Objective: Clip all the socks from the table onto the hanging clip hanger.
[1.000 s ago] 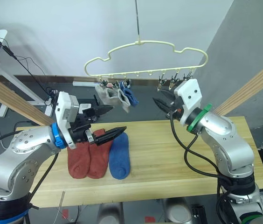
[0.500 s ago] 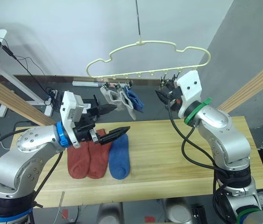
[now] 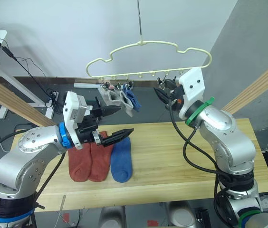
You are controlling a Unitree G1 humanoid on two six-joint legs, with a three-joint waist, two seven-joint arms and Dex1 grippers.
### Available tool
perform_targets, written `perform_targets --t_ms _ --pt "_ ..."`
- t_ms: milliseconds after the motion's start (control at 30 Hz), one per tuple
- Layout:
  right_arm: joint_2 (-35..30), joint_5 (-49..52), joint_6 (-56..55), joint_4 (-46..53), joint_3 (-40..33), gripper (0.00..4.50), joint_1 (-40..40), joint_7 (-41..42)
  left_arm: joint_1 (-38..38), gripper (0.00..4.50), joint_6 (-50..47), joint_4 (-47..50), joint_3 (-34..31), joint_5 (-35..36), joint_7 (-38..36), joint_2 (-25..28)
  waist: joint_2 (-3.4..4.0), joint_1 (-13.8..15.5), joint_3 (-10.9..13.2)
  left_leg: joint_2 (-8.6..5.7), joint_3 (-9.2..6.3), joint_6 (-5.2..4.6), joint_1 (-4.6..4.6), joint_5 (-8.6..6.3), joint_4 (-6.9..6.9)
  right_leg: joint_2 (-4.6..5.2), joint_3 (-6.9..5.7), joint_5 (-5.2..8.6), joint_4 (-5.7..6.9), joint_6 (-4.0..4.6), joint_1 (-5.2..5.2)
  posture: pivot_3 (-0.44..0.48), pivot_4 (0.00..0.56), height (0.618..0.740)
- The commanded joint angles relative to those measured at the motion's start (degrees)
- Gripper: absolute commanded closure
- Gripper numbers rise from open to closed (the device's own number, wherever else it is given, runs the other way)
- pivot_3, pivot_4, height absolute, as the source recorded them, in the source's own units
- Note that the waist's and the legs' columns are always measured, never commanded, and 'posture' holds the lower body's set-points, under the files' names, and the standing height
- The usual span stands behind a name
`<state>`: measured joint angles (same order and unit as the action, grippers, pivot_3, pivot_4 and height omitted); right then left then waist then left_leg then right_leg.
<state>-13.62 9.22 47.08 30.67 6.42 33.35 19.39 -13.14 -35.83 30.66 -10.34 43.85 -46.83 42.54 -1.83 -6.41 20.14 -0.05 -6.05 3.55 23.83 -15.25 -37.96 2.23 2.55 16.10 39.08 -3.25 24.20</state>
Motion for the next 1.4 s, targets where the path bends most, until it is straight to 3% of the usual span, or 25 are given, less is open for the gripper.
perform_targets --t_ms 33,467,933,1400 --pt "0.9 0.5 -0.5 2.2 0.8 2.62 1.2 -0.8 -0.6 0.0 0.3 0.4 0.1 0.6 -0.2 -0.2 0.01 0.0 0.0 0.0 0.0 0.0 0.0 0.0 0.0 0.0 0.0 0.0 0.0 0.0 0.0 -0.178 0.289 0.74" --pt "3.5 0.0 -1.6 0.7 0.7 2.62 1.2 -3.8 -0.8 0.0 0.7 0.1 1.0 0.3 -0.2 -0.5 0.0 0.0 -0.1 0.0 0.01 0.11 0.0 0.07 -0.02 0.0 0.0 -0.01 0.03 0.01 0.0 -0.176 0.286 0.74" --pt "10.5 2.1 4.2 3.1 -2.2 2.62 0.2 -10.1 -1.3 0.0 0.4 -0.3 1.8 0.4 -0.5 -1.1 0.0 -0.1 -0.1 -0.01 -0.01 0.12 -0.01 0.09 -0.05 -0.01 -0.02 -0.03 0.11 0.04 0.01 -0.187 0.287 0.74" --pt "11.1 1.6 2.3 3.1 -1.5 2.62 -0.1 -10.8 -1.8 0.0 0.5 -0.5 2.3 0.2 -0.3 -1.3 0.0 -0.1 -0.1 -0.06 -0.02 0.07 -0.04 0.15 -0.12 -0.01 -0.01 -0.04 0.49 0.05 0.11 -0.188 0.286 0.74"
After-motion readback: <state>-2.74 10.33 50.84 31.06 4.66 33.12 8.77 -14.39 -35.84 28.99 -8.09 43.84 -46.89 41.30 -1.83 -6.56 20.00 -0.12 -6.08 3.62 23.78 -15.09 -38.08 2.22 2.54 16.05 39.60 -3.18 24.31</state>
